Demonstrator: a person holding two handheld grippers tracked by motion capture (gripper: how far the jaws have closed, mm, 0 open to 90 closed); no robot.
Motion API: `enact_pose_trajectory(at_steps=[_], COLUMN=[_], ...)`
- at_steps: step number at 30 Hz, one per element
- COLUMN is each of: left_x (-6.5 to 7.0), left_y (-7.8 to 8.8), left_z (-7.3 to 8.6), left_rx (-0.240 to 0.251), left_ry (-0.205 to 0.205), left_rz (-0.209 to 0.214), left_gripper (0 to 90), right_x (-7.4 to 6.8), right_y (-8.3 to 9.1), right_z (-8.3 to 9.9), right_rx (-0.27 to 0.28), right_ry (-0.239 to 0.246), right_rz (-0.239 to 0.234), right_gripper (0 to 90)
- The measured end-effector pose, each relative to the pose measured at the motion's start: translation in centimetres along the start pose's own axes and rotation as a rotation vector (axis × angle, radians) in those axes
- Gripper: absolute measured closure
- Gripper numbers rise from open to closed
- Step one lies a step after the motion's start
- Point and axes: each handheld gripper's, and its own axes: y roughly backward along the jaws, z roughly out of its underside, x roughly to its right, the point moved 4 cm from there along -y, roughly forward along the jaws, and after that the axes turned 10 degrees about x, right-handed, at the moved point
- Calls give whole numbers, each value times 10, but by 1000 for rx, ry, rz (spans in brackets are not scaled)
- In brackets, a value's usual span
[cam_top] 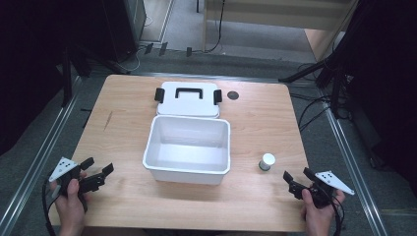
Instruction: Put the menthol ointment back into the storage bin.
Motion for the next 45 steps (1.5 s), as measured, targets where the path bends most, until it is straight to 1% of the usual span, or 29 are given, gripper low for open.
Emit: enact_pose_trajectory(at_steps=[3, 5, 7, 9, 10, 11, 12, 13, 14, 15, 16, 17, 20, 21, 22, 24, 26, 27, 28, 29, 30, 31, 34, 36, 37, 38, 39, 42, 45], left_x=[0, 1, 1, 1, 1, 2, 2, 1, 1, 1, 1, 2, 2, 2, 3, 2, 2, 2, 2, 2, 2, 2, 2, 2, 2, 2, 2, 2, 2], left_y=[1, 1, 1, 1, 0, 0, 0, 0, 1, 1, 1, 2, 3, 3, 3, 3, 3, 3, 4, 4, 4, 4, 4, 4, 4, 4, 4, 4, 4], left_z=[0, 0, 1, 1, 1, 1, 1, 1, 1, 1, 1, 1, 1, 1, 1, 1, 1, 1, 1, 1, 1, 1, 1, 1, 1, 1, 1, 1, 1], left_rx=[9, 4, 0, -4, -5, -7, -7, -4, -1, -1, 2, 7, 7, 7, 10, 4, 3, 5, 16, 16, 15, 17, 22, 23, 22, 22, 22, 21, 22], left_ry=[-1, -3, -3, -6, -6, -6, -6, -6, -7, -7, -4, -6, -8, -8, -8, -10, -9, -11, -11, -11, -12, -11, -7, -7, -6, -6, -3, -1, 1], left_rz=[-3, 3, 4, 0, 1, 1, 1, -1, 0, 0, 2, 5, 7, 7, 5, 6, 3, 4, 2, 2, 3, 1, 2, 3, 3, 3, 3, 5, 5], left_gripper=[143, 142, 143, 142, 143, 143, 143, 143, 142, 142, 142, 141, 141, 141, 140, 139, 139, 139, 139, 139, 139, 139, 139, 140, 140, 140, 140, 141, 141], right_x=[-1, -3, -3, -8, -9, -9, -14, -14, -16, -17, -17, -18, -22, -22, -27, -32, -37, -37, -41, -41, -46, -47, -51, -55, -57, -57, -59, -70, -75], right_y=[0, -1, -1, -1, 0, 0, 1, 1, 2, 2, 2, 1, 0, 0, -1, -3, -5, -5, -9, -9, -12, -13, -20, -24, -26, -26, -28, -38, -44], right_z=[0, -1, -1, -6, -8, -8, -12, -12, -17, -20, -20, -23, -27, -27, -31, -33, -35, -35, -37, -37, -39, -39, -39, -39, -39, -39, -39, -44, -49], right_rx=[-5, -25, -32, -71, -75, -75, -98, -98, -137, -158, -158, -213, -308, -308, -368, -434, -496, -496, -561, -561, -621, -656, -752, -808, -832, -832, -855, -916, -927], right_ry=[10, 27, 22, 31, 45, 45, 61, 61, 69, 67, 67, 75, 119, 119, 145, 163, 199, 199, 209, 209, 214, 217, 245, 274, 288, 288, 301, 355, 362], right_rz=[-8, -7, -7, -4, -6, -6, -24, -24, -27, -35, -35, -32, -33, -33, -48, -43, -28, -28, -24, -24, -39, -45, -41, -46, -48, -48, -53, -48, -49], right_gripper=[139, 139, 141, 141, 141, 141, 141, 141, 142, 142, 142, 143, 143, 143, 141, 140, 140, 140, 140, 140, 138, 137, 138, 139, 141, 141, 141, 146, 162])
